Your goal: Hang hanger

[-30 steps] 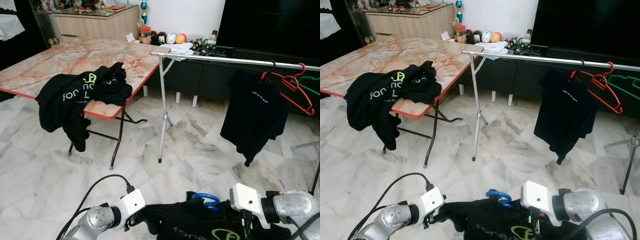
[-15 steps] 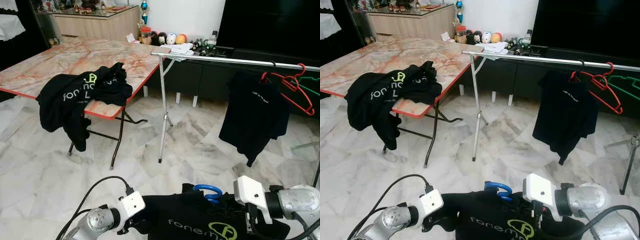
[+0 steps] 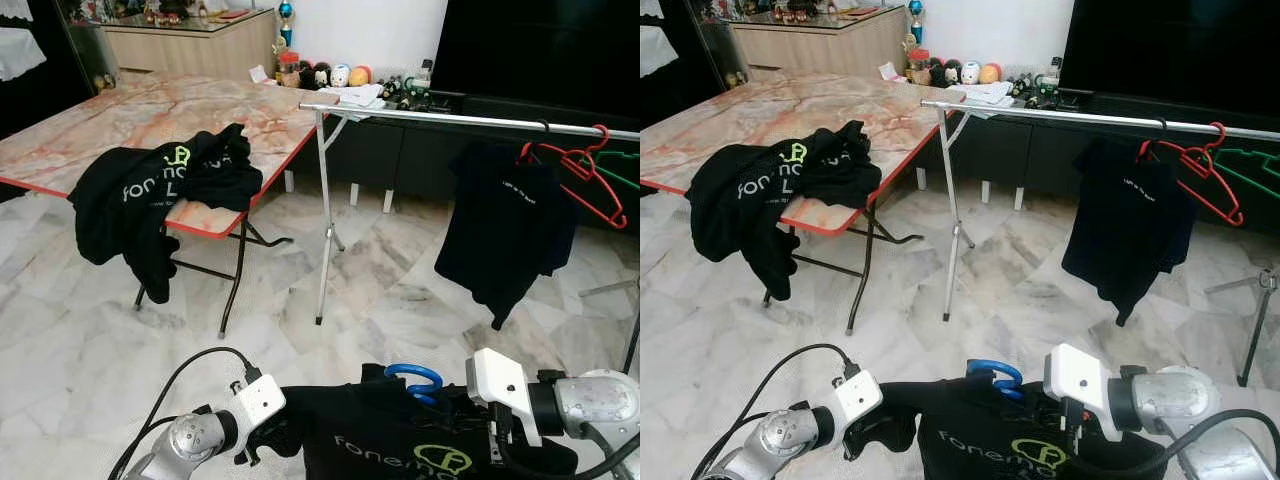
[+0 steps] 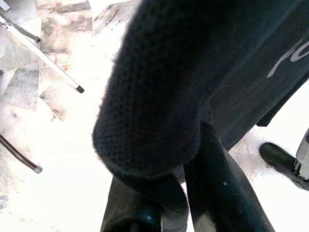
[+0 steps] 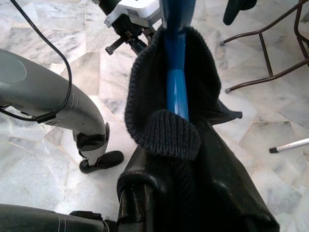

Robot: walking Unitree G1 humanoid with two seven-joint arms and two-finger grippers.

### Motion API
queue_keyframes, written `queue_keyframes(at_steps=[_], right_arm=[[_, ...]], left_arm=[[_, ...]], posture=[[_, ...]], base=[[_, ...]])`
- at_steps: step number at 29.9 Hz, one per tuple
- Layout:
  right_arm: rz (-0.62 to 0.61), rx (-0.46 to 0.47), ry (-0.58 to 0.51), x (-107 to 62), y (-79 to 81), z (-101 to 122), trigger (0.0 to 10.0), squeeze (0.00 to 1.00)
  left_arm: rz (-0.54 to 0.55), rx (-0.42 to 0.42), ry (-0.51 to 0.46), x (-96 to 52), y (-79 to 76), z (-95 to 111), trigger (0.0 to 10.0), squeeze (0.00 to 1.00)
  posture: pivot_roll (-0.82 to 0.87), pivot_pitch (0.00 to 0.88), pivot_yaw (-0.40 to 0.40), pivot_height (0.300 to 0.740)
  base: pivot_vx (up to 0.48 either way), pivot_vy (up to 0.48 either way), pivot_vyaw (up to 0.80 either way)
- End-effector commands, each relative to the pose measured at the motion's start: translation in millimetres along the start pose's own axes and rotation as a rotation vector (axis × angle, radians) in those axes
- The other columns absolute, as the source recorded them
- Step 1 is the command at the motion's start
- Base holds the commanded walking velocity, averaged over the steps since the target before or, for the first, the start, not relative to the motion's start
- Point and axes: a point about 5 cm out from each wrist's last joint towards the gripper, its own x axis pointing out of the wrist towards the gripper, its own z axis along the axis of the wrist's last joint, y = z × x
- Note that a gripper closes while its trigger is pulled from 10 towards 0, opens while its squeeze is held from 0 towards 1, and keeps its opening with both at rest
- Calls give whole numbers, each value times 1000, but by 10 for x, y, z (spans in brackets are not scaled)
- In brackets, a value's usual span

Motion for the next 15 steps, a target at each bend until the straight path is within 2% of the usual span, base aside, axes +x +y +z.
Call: queue_keyframes(at_steps=[1, 15], right_arm=[[-21, -39, -62, -24, -23, 141, 10000, 0], [-78, -42, -35, -8, -65, 88, 10000, 0]], left_arm=[[-8, -13, 1, -15, -15, -26, 0, 0], [-16, -8, 5, -39, -30, -47, 0, 0]], posture=[[14, 74, 33, 740], [18, 82, 37, 740]], base=[[0, 0, 0], [0, 0, 0]])
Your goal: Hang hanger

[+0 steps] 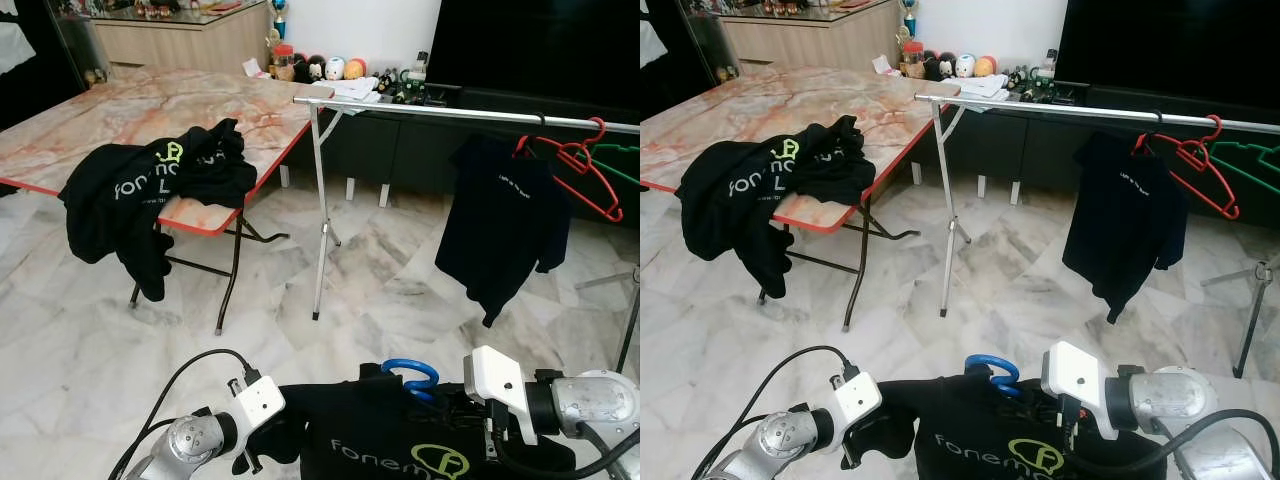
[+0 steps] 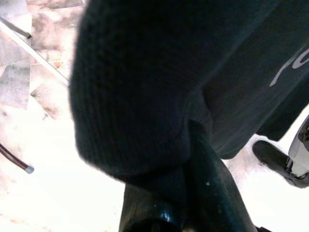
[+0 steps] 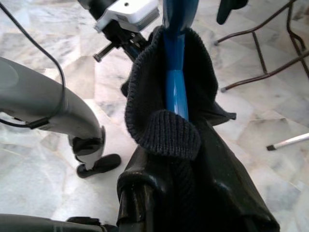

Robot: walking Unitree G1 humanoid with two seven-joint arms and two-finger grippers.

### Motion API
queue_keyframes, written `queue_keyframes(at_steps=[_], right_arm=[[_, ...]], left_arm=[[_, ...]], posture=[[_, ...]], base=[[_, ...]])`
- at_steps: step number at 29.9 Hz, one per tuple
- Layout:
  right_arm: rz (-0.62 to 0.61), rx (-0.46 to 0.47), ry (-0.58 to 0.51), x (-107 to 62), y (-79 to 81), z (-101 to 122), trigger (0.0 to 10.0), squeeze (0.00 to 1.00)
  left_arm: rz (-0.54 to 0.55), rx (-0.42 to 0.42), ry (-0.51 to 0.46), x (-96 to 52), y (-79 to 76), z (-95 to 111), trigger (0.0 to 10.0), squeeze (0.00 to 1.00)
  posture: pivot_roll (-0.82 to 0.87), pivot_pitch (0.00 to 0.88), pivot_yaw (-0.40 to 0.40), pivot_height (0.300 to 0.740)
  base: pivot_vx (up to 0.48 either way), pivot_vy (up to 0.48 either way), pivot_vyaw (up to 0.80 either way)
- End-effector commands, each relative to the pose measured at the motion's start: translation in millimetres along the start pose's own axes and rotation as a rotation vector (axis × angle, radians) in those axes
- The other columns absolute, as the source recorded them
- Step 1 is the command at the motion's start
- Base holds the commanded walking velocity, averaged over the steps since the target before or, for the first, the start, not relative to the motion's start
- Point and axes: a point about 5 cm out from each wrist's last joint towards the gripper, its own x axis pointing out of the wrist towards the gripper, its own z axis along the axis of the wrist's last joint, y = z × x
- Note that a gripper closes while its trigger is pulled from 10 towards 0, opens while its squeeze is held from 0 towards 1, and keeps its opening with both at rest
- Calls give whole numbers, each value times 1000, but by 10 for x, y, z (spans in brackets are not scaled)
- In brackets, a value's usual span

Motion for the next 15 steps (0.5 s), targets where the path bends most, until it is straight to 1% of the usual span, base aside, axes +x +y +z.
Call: queue_keyframes(at_steps=[1, 3, 4, 6, 7, 8, 10, 12, 15], right_arm=[[-58, -45, -22, -33, -72, 76, 10000, 0], [-79, -48, -18, -28, -94, 70, 10000, 0], [-114, -71, 6, -23, -130, 45, 10000, 0], [-127, -58, 23, -19, -146, 8, 10000, 0], [-149, -61, 66, -20, -168, -50, 10000, 0], [-186, -63, 136, -28, -201, -146, 10000, 0], [-235, -64, 214, -47, -241, -249, 10000, 0], [-270, -68, 256, -59, -269, -306, 10000, 0], [-332, -43, 266, -64, -317, -350, 10000, 0]], left_arm=[[-4, -1, 4, -28, -2, -27, 0, 0], [3, 1, 4, -30, 9, -24, 0, 0], [14, 2, 5, -32, 28, -19, 0, 0], [38, -6, 5, -37, 62, -16, 0, 0], [62, -20, 1, -42, 95, -10, 0, 0], [106, -42, -6, -50, 147, -1, 0, 0], [153, -67, -13, -61, 201, 7, 0, 0], [176, -80, -17, -69, 227, 8, 0, 0], [192, -89, -9, -81, 242, -12, 0, 0]], posture=[[19, 82, 38, 740], [19, 82, 39, 740], [19, 82, 39, 740], [21, 81, 39, 740], [20, 82, 40, 740], [20, 82, 40, 740], [23, 83, 38, 740], [22, 83, 38, 740], [22, 83, 38, 740]], base=[[0, 0, 0], [0, 0, 0], [0, 0, 0], [0, 0, 0], [0, 0, 0], [0, 0, 0], [0, 0, 0], [0, 0, 0], [0, 0, 0]])
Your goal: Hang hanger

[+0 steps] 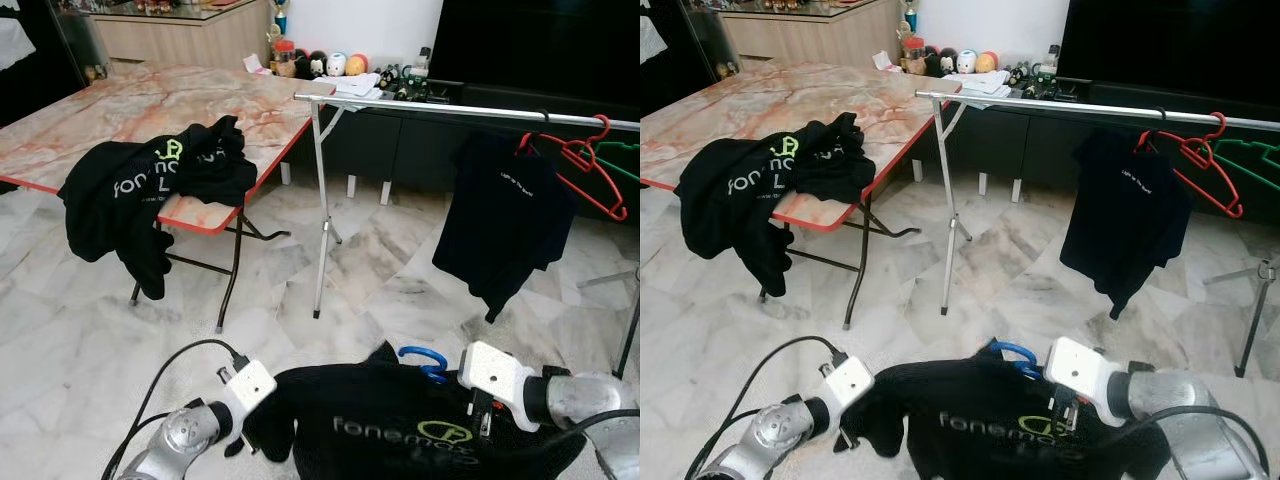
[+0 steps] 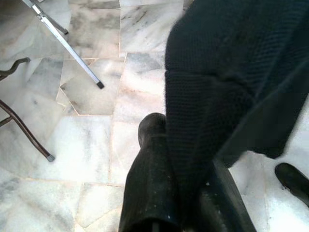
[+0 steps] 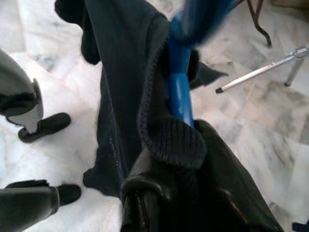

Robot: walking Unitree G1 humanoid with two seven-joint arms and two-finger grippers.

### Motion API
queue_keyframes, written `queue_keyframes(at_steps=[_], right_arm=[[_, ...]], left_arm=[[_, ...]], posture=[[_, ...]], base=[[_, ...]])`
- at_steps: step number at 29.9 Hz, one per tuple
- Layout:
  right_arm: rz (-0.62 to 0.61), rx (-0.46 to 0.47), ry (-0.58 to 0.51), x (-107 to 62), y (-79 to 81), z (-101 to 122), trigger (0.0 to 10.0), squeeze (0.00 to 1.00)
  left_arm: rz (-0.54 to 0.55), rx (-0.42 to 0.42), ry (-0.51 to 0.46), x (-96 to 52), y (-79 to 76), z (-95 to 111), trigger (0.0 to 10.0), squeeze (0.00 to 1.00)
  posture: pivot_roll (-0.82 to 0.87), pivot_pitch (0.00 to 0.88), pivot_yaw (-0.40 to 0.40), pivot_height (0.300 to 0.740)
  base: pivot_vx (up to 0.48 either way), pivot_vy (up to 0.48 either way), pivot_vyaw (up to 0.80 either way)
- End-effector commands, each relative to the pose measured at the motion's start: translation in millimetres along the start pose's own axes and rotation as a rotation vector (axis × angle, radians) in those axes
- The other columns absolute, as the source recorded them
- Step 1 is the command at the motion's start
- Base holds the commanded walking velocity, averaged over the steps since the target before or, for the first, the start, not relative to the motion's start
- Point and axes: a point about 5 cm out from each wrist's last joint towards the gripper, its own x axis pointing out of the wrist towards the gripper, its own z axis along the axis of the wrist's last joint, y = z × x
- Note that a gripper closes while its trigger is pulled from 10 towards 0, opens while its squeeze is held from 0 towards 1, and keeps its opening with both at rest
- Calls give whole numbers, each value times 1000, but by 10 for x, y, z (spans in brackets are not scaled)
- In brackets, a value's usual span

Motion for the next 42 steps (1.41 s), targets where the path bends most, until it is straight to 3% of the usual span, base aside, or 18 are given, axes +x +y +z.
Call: queue_keyframes(at_steps=[1, 5, 9, 12, 14, 18, 24, 26, 27, 28, 29, 30, 33, 34, 35, 38, 39, 42], right_arm=[[-86, 3, 23, -32, -120, 2, 10000, 0], [-249, 10, 167, 14, -241, -146, 10000, 0], [-449, 149, 204, 49, -371, -217, 10000, 0], [-504, 196, 238, 80, -368, -266, 10000, 0], [-520, 234, 273, 158, -301, -319, 10000, 0], [-418, 284, 323, 363, -53, -432, 10000, 0], [-391, 345, 351, 501, 128, -521, 10000, 0], [-418, 421, 353, 546, 179, -573, 10000, 0], [-488, 511, 315, 577, 170, -580, 10000, 0], [-488, 511, 315, 577, 170, -580, 10000, 0], [-618, 710, 174, 596, 74, -506, 10000, 0], [-670, 808, 110, 597, 34, -480, 10000, 0], [-776, 1060, -16, 574, -45, -450, 10000, 0], [-784, 1128, -96, 575, -82, -394, 10000, 0], [-775, 1214, -256, 578, -152, -255, 10000, 0], [-772, 1237, -327, 579, -196, -169, 10000, 0], [-774, 1172, -326, 582, -212, -128, 10000, 0], [-761, 1114, -298, 605, -215, -107, 10000, 0]], left_arm=[[61, -19, 18, -46, 91, -45, 0, 0], [202, -12, 54, -67, 232, -70, 0, 0], [370, -47, 86, -97, 393, -80, 0, 0], [426, -58, 58, -113, 456, -33, 0, 0], [442, -69, -7, -100, 470, 71, 0, 0], [500, -111, -190, -105, 525, 331, 0, 0], [583, -135, -340, -179, 625, 556, 0, 0], [633, -132, -383, -226, 683, 638, 0, 0], [666, -128, -404, -261, 723, 684, 0, 0], [666, -128, -404, -261, 723, 684, 0, 0], [686, -130, -423, -291, 749, 719, 0, 0], [692, -129, -426, -301, 756, 728, 0, 0], [657, -118, -388, -273, 719, 700, 0, 0], [615, -123, -354, -234, 675, 660, 0, 0], [497, -93, -262, -140, 531, 544, 0, 0], [378, -74, -182, -70, 376, 433, 0, 0], [314, -58, -155, -44, 275, 386, 0, 0], [169, -63, -105, -3, 103, 321, 0, 0]], posture=[[21, 84, 38, 740], [24, 83, 36, 740], [27, 84, 35, 740], [26, 81, 33, 740], [26, 78, 33, 740], [31, 74, 31, 740], [27, 74, 27, 740], [31, 76, 26, 740], [36, 76, 24, 740], [36, 76, 24, 740], [37, 77, 24, 740], [37, 77, 24, 740], [38, 76, 24, 740], [39, 77, 26, 740], [37, 76, 27, 740], [37, 76, 26, 740], [35, 76, 26, 740], [38, 75, 24, 740]], base=[[0, 0, 0], [0, 0, 0], [0, 0, 0], [0, 0, 0], [0, 0, 0], [0, 0, 0], [0, 0, 0], [0, 0, 0], [0, 0, 0], [0, 0, 0], [0, 0, 0], [0, 0, 0], [0, 0, 0], [0, 0, 0], [0, 0, 0], [0, 0, 0], [0, 0, 0], [0, 0, 0]])
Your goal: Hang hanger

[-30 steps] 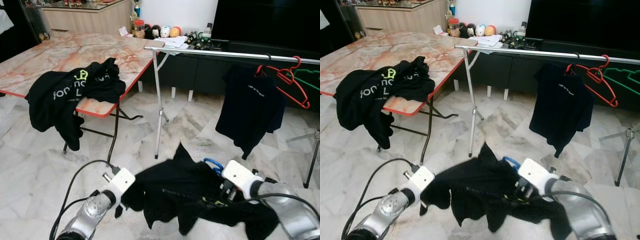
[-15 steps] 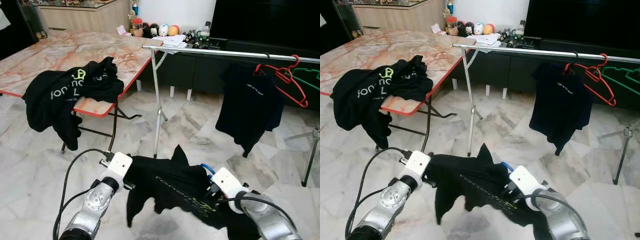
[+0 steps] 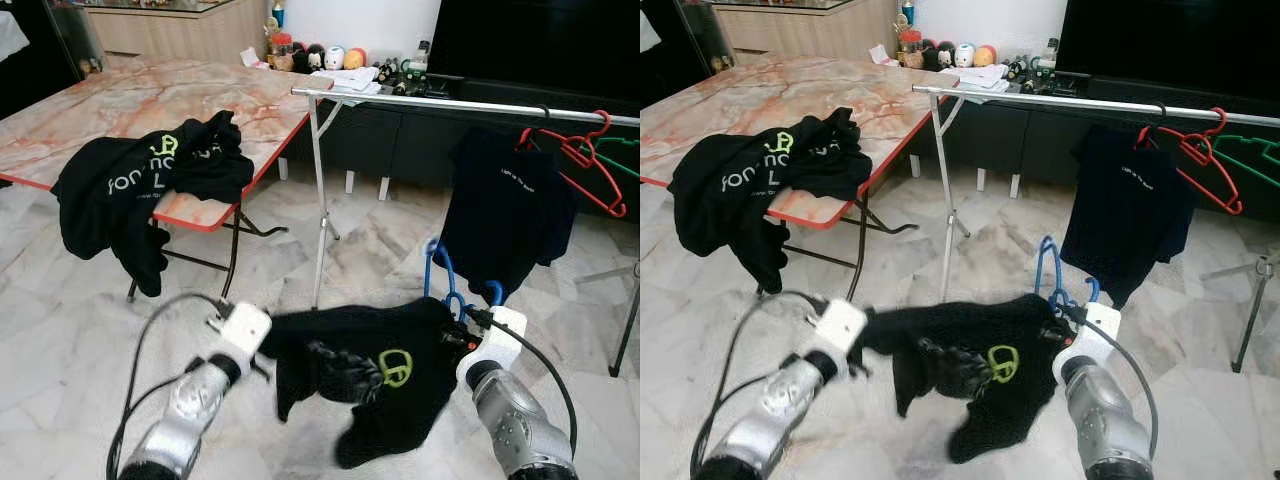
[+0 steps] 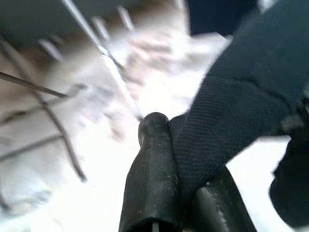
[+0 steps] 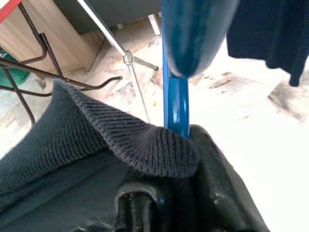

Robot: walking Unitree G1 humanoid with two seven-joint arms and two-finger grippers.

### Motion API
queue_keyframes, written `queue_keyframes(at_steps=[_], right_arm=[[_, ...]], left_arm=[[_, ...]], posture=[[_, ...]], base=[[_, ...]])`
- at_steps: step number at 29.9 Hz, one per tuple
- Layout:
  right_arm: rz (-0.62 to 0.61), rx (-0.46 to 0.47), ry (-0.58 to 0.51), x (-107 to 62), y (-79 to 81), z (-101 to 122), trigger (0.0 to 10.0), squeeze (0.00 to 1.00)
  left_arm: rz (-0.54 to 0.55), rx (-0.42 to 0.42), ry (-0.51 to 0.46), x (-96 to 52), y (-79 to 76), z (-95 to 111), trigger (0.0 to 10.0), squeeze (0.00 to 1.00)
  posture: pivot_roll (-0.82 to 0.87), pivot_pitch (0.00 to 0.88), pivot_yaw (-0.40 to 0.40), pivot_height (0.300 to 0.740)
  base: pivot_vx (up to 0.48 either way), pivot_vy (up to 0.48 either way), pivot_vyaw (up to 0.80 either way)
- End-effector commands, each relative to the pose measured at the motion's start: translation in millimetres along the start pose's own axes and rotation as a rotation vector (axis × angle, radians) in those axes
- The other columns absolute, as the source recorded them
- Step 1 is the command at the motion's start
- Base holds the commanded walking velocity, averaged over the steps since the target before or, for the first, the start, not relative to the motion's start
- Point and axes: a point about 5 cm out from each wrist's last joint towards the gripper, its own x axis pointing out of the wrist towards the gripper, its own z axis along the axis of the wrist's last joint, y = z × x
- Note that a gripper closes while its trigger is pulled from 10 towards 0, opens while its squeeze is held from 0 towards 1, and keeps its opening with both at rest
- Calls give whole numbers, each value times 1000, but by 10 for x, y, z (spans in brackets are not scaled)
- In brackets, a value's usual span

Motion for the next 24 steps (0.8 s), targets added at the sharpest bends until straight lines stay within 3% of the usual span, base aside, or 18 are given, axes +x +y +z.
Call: queue_keyframes(at_steps=[1, 4, 5, 6, 7, 11, 13, 18, 20, 21, 22, 23, 24], right_arm=[[-27, -69, -28, -10, -65, 74, 10000, 0], [32, -140, 1, -3, -4, 38, 10000, 0], [39, -181, 6, -3, -8, 41, 10000, 0], [39, -181, 6, -3, -8, 41, 10000, 0], [49, -210, 13, -3, -11, 41, 10000, 0], [78, -262, 77, -6, -37, -10, 10000, 0], [109, -348, 168, -19, -78, -108, 10000, 0], [168, -440, 269, -58, -124, -224, 10000, 0], [226, -538, 372, -110, -189, -342, 10000, 0], [226, -538, 372, -110, -189, -342, 10000, 0], [297, -641, 453, -164, -233, -434, 10000, 0], [339, -699, 494, -198, -263, -477, 10000, 0], [421, -821, 557, -263, -326, -526, 10000, 0]], left_arm=[[-97, 6, 71, -46, -53, -108, 0, 0], [-248, 13, 72, -93, -196, -113, 353, 0], [-253, 3, 66, -93, -197, -102, 10000, 835], [-253, 3, 66, -93, -197, -102, 10000, 835], [-251, -18, 60, -90, -188, -87, 10000, 1000], [-245, -16, 60, -85, -147, -57, 10000, 1000], [-231, -19, 55, -82, -111, -30, 10000, 1000], [-228, -33, 61, -86, -97, -30, 10000, 1000], [-208, -27, 61, -90, -89, -33, 10000, 1000], [-208, -27, 61, -90, -89, -33, 10000, 1000], [-206, -27, 59, -91, -91, -29, 10000, 1000], [-210, -28, 55, -93, -96, -22, 10000, 0], [-232, -29, 42, -99, -112, -1, 10000, 0]], posture=[[38, 74, 23, 740], [38, 79, 24, 740], [39, 79, 25, 740], [39, 79, 25, 740], [38, 80, 25, 740], [37, 82, 25, 740], [38, 83, 25, 740], [39, 84, 24, 740], [37, 85, 25, 740], [37, 85, 25, 740], [35, 88, 25, 740], [35, 87, 24, 740], [35, 87, 22, 740]], base=[[0, 0, 0], [0, 0, 0], [0, 0, 0], [0, 0, 0], [0, 0, 0], [0, 0, 0], [0, 0, 0], [0, 0, 0], [0, 0, 0], [0, 0, 0], [0, 0, 0], [0, 0, 0], [0, 0, 0]])
